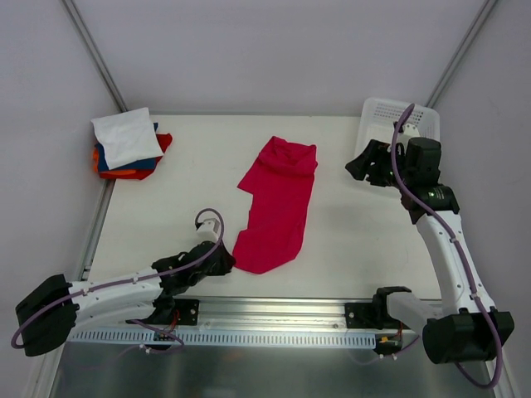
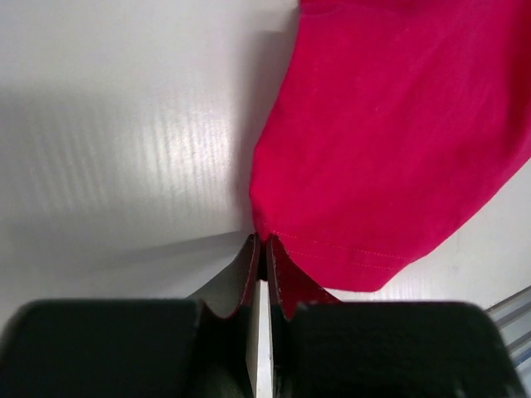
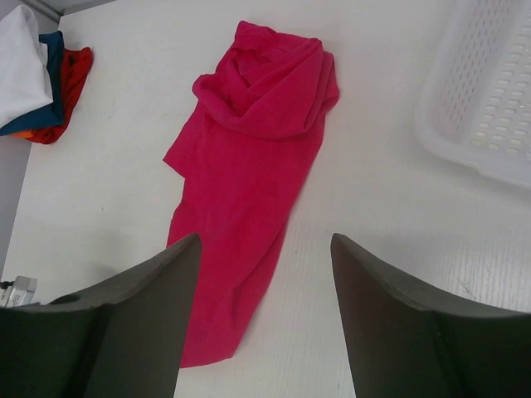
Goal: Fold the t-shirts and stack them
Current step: Flatten the tshirt out
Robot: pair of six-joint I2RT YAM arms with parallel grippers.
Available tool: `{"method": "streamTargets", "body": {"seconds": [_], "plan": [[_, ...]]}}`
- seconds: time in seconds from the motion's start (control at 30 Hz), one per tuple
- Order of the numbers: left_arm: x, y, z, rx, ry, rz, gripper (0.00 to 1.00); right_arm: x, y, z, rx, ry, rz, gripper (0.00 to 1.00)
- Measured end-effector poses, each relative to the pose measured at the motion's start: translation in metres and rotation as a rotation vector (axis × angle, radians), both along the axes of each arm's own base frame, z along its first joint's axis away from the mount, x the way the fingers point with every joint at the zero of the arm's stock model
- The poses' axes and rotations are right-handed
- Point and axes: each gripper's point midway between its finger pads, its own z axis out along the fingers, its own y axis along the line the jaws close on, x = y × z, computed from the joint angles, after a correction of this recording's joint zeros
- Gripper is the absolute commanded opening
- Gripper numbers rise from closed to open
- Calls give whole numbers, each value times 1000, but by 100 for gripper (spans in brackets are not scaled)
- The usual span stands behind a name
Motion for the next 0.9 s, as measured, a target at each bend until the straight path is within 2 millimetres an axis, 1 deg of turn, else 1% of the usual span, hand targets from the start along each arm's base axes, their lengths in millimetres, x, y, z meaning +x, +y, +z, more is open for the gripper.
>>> {"method": "streamTargets", "body": {"seconds": [0.1, 0.17, 0.23, 0.4, 0.47, 0.53, 0.6, 0.67, 0.9], "plan": [[0, 11, 6, 19, 3, 33, 0, 5, 3, -11, -4, 21, 14, 67], [2, 19, 11, 24, -3, 66, 0, 9, 8, -26, -18, 63, 32, 67], [3, 27, 15, 30, -4, 94, 0, 13, 18, -42, -39, 101, 67, 67], [1, 47, 12, 71, 19, 153, 0, 23, 60, -101, -134, 245, 213, 65], [-2, 54, 9, 94, 34, 170, 0, 30, 75, -120, -167, 285, 259, 63], [-4, 59, 8, 113, 45, 185, 0, 37, 90, -129, -193, 303, 297, 62], [-6, 63, 9, 119, 55, 202, 0, 47, 103, -132, -210, 298, 323, 59], [-7, 68, 13, 121, 58, 226, 0, 59, 118, -128, -226, 278, 352, 58], [-4, 83, 34, 143, 66, 329, 0, 111, 168, -91, -251, 133, 424, 57]]}}
